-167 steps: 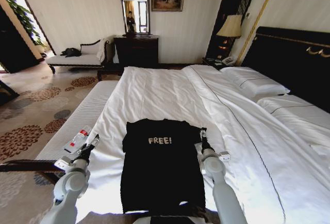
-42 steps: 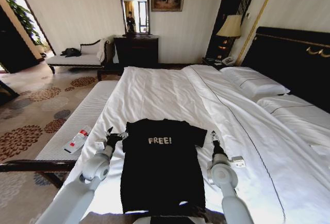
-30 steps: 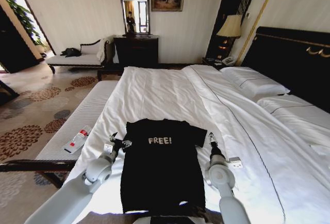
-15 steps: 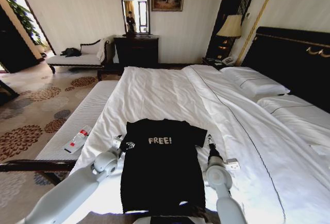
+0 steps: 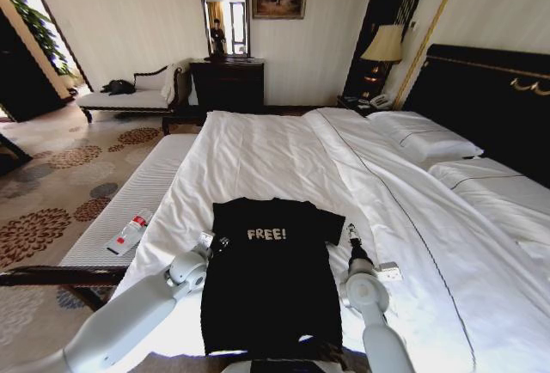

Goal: Fold the clothes on the bed.

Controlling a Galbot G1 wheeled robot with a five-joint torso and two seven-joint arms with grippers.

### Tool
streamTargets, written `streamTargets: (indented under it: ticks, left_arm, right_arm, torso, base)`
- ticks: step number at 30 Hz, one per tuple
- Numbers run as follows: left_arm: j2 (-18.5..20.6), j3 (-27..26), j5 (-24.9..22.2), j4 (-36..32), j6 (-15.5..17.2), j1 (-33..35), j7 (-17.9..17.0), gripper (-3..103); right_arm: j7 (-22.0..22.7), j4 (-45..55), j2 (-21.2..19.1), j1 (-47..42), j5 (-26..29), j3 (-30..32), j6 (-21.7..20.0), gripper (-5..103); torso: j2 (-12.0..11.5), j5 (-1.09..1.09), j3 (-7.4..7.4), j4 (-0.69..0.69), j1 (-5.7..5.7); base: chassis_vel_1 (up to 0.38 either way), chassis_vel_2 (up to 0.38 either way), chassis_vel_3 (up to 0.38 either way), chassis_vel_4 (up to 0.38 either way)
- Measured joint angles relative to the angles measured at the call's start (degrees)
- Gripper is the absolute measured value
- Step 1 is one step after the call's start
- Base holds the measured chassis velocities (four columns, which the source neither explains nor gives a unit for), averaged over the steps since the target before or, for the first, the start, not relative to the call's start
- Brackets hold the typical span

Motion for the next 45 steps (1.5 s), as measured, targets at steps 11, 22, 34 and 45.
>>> streamTargets:
  ticks: [11,22,34,45]
  left_arm:
    - [0.98,-6.29,-0.90,-2.87,0.06,4.13,-0.51,11]
    - [1.16,-13.28,-1.55,-4.52,-1.70,10.18,-0.12,10]
    - [-0.81,-20.21,-2.40,-6.45,-3.39,14.90,-0.27,4]
    - [-3.70,-19.70,-4.63,-7.34,-7.40,14.08,0.23,2]
  right_arm:
    - [0.03,0.26,0.05,-0.25,-0.09,-0.38,-0.03,100]
    - [0.04,0.92,0.25,-0.65,-0.49,-0.70,-0.03,100]
    - [0.09,2.15,0.15,-1.63,-0.81,-0.46,0.10,100]
    - [0.18,2.25,0.02,-1.91,-1.28,-0.43,0.29,100]
  torso:
    - [0.00,0.00,0.00,0.00,0.00]
    - [0.00,-0.01,0.00,0.00,0.00]
    - [0.00,0.00,0.00,0.00,0.00]
    - [0.00,-0.01,0.00,0.00,-0.01]
  base:
    - [0.000,0.000,0.000,0.000]
    - [0.000,0.000,0.000,0.000]
    - [0.000,0.000,0.000,0.000]
    - [0.000,0.000,0.000,0.000]
